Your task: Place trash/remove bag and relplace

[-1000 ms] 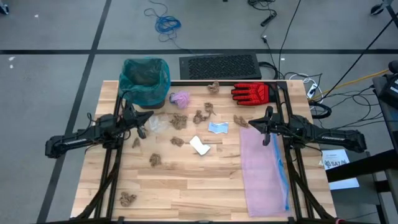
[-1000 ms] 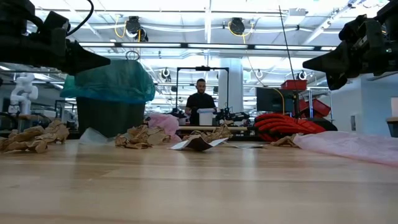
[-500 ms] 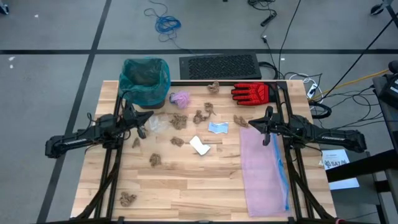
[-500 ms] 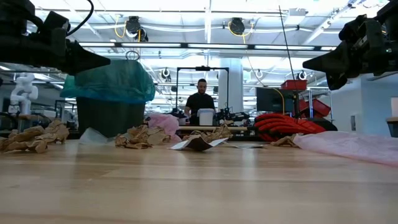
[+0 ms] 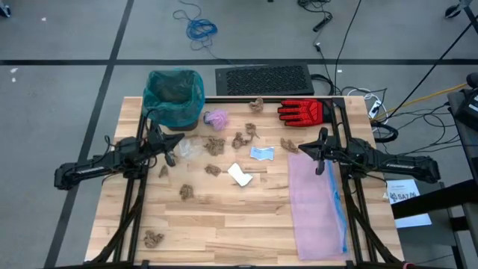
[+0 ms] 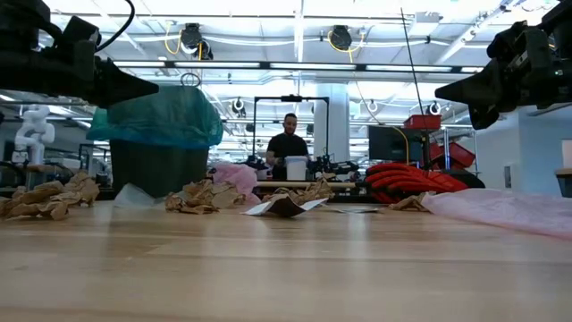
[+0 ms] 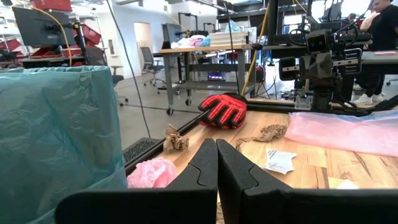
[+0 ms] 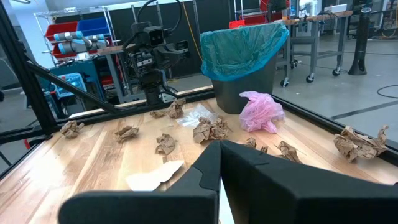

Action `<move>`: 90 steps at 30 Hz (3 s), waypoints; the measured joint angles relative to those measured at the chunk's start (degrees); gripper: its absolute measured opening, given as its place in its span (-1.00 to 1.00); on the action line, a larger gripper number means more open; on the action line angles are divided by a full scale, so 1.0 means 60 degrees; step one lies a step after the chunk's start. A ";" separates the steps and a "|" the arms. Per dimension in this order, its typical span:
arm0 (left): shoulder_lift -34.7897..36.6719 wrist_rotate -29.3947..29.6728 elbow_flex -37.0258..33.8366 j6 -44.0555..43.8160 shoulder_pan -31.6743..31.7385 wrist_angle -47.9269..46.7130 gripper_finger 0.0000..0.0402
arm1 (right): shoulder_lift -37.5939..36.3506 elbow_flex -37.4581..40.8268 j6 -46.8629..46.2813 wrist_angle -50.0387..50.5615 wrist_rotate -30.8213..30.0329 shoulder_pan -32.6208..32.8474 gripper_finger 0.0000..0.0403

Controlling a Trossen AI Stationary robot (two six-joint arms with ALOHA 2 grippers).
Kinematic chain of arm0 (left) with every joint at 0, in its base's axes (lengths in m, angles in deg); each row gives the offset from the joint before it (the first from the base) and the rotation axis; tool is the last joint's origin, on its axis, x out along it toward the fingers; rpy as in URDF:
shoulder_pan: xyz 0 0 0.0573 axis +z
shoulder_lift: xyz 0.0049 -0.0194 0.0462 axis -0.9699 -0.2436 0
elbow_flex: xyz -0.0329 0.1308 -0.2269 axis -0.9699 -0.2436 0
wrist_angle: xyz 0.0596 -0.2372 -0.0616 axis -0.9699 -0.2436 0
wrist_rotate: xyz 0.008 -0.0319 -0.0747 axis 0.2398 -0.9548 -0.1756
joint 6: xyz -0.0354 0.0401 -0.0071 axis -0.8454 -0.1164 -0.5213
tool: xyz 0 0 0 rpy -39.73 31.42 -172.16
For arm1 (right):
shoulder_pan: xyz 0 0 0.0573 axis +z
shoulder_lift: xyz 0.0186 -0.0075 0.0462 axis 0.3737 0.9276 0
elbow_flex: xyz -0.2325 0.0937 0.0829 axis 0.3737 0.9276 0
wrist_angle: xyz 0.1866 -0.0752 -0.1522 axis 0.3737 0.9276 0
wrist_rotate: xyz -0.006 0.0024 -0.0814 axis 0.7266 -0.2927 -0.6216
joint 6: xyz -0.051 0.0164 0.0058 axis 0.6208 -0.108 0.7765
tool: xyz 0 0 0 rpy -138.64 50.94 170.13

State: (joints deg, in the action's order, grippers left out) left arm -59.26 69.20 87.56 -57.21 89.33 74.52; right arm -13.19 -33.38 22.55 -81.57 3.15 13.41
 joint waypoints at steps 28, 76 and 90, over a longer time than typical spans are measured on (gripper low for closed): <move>0.0000 0.0000 -0.0002 0.0000 -0.0002 0.0166 -1.00 | 0.0001 0.0000 0.0003 0.0002 0.0000 0.0000 -1.00; -1.4521 -0.0748 0.8563 -0.1518 -0.0388 -0.5245 -0.65 | 0.0007 0.0000 0.0003 -0.0284 -0.0004 0.0000 -1.00; -1.6743 0.0011 0.9053 -0.1518 -0.0071 -0.4598 -0.26 | 0.0007 0.0000 0.0002 -0.0273 -0.0004 0.0000 -1.00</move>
State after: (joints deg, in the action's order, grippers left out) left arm -159.72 69.27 141.87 -66.32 88.90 46.93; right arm -13.15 -33.38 22.56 -83.21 3.13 13.41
